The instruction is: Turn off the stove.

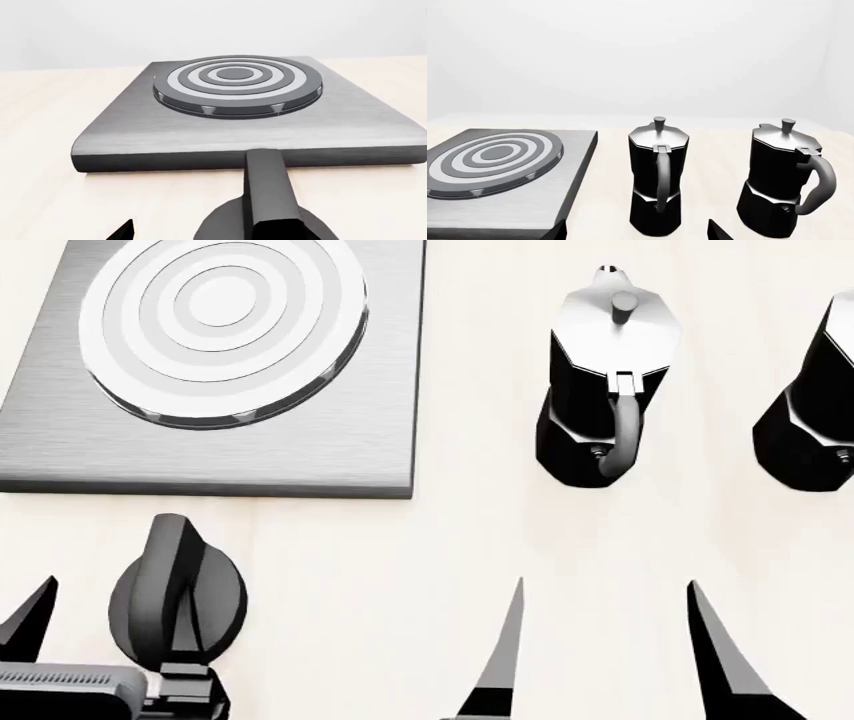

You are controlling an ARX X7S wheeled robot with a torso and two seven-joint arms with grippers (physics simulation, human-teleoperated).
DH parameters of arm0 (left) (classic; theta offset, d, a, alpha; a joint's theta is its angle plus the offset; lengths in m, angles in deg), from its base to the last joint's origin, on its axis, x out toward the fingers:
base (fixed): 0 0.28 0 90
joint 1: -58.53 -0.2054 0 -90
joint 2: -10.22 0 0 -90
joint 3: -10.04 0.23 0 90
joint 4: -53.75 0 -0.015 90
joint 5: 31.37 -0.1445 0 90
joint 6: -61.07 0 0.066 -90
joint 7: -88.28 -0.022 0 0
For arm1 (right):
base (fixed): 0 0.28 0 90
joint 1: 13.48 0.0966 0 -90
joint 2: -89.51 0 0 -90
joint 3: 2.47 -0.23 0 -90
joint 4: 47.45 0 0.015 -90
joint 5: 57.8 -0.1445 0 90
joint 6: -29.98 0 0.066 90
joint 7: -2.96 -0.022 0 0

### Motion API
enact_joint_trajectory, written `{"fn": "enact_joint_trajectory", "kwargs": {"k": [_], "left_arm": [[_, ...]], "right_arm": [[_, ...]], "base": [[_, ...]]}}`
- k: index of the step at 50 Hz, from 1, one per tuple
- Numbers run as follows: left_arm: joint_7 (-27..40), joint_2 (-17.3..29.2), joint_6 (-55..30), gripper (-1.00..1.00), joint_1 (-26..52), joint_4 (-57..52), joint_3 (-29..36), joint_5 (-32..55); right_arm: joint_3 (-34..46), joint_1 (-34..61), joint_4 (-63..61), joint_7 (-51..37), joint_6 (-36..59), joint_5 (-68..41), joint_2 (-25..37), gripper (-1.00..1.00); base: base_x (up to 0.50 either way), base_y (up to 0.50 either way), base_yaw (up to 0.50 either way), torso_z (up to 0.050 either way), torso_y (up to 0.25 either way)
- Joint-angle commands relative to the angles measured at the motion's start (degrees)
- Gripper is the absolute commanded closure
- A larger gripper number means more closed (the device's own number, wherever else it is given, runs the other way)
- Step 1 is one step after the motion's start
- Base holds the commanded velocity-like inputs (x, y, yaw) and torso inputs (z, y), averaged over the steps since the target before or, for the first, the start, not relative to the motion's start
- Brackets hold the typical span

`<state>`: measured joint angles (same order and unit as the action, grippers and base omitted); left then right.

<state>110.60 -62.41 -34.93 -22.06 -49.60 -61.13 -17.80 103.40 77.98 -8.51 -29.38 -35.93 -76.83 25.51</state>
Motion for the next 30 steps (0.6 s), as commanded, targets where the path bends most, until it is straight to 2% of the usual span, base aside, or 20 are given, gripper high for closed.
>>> {"fn": "enact_joint_trajectory", "kwargs": {"k": [1,30], "left_arm": [[0.37,0.34,0.33,-1.00,-0.60,1.01,-0.48,0.65],[1.10,1.55,1.14,-1.00,-3.01,0.72,-1.17,1.56]], "right_arm": [[0.21,0.13,0.03,-0.24,-0.02,-0.08,0.15,-1.00],[0.81,0.02,0.35,-0.66,-0.62,-0.02,0.61,-1.00]], "base": [[0.00,0.00,0.00,0.000,0.000],[0.00,0.00,0.00,0.000,0.000]]}}
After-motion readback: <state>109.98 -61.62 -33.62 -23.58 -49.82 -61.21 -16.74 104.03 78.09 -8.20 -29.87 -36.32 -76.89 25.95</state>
